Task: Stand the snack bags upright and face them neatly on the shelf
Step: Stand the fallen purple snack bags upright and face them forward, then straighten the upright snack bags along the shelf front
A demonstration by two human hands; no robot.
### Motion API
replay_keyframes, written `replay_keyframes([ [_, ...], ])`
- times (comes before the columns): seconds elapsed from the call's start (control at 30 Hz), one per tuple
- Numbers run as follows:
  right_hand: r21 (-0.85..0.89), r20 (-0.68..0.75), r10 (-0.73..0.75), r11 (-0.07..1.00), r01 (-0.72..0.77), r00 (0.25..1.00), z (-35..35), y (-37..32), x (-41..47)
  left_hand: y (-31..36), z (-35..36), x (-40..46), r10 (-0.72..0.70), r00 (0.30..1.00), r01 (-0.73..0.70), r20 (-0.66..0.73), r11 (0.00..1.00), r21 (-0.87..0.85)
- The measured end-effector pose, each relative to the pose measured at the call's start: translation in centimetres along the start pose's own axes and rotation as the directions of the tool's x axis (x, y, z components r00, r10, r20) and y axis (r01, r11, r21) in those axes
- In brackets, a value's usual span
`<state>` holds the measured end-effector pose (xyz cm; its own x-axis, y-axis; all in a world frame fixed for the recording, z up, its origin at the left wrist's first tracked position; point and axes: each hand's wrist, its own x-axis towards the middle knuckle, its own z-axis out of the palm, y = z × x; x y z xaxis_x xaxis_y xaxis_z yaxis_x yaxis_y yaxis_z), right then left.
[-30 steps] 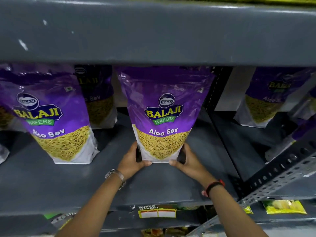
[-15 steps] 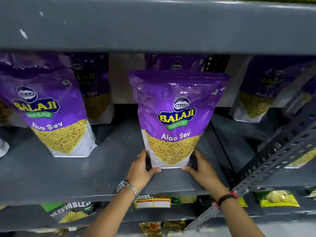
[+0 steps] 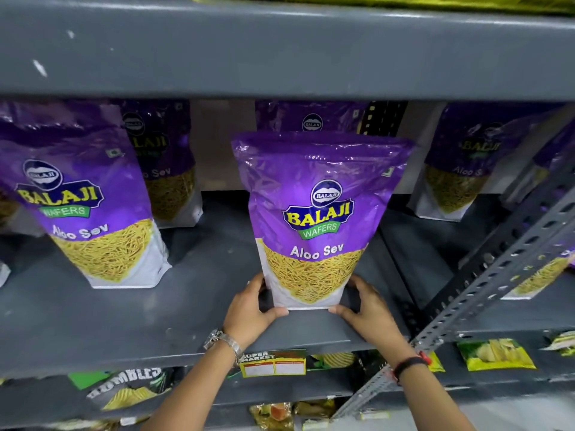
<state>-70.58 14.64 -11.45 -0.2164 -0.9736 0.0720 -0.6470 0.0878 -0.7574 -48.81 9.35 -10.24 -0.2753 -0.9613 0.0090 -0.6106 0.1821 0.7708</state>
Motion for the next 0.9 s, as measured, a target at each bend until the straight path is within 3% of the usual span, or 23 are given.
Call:
replay_keyframes([
  [0.17, 0.015, -0.01, 0.004, 1.0, -0.003, 1.0, -0.1, -0.3, -0.2, 0.0, 0.0, 0.0, 0.001, 1.0, -0.001, 0.015, 1.0, -0.001],
  [0.27, 0.22, -0.248, 0.066, 0.975, -0.01, 0.967, 0.1, -1.3, -1.9, -0.4, -0.3, -0.7, 0.038, 0.999, -0.036, 0.008, 0.987, -0.154],
  [0.33, 0.292, -0.444, 0.052, 0.952, 0.09, 0.895, 0.4, -2.9, -3.4, -0.9, -1.2, -1.6, 0.058, 0.995, -0.07, -0.078, 0.983, -0.167],
  [0.4, 0.155, -0.52, -0.129, 0.958, 0.242, 0.844, 1.2, -5.1, -4.5, -1.8, -3.0, -2.3, 0.12, 0.949, -0.125, -0.293, 0.992, 0.002],
  [0.5, -0.037, -0.401, -0.402, 0.905, 0.424, 0.823, 4.5, -9.0, -4.5, -4.2, -6.9, -3.3, 0.211, 0.804, -0.131, -0.556, 0.975, 0.181],
  [0.57, 0.002, -0.284, -0.456, 0.879, 0.477, 0.843, 8.0, -11.8, -3.8, -6.2, -9.9, -4.2, 0.162, 0.731, -0.083, -0.662, 0.985, 0.15],
  [0.63, 0.061, -0.17, -0.426, 0.896, 0.441, 0.889, 11.7, -14.2, -2.5, -8.6, -13.1, -4.7, 0.087, 0.708, -0.035, -0.7, 0.995, 0.088],
  [0.7, 0.115, -0.031, -0.332, 0.936, 0.333, 0.943, 15.4, -16.2, -0.7, -11.2, -16.3, -4.3, 0.02, 0.762, 0.024, -0.647, 0.998, 0.059],
  [0.8, 0.169, 0.18, -0.17, 0.976, 0.14, 0.969, 19.6, -18.5, 2.4, -14.7, -20.5, -2.3, -0.073, 0.922, 0.105, -0.381, 0.992, 0.064],
  [0.9, 0.198, 0.206, -0.152, 0.974, 0.111, 0.967, 21.7, -19.9, 4.7, -17.0, -22.5, 0.3, -0.066, 0.987, 0.074, -0.146, 0.996, 0.052],
])
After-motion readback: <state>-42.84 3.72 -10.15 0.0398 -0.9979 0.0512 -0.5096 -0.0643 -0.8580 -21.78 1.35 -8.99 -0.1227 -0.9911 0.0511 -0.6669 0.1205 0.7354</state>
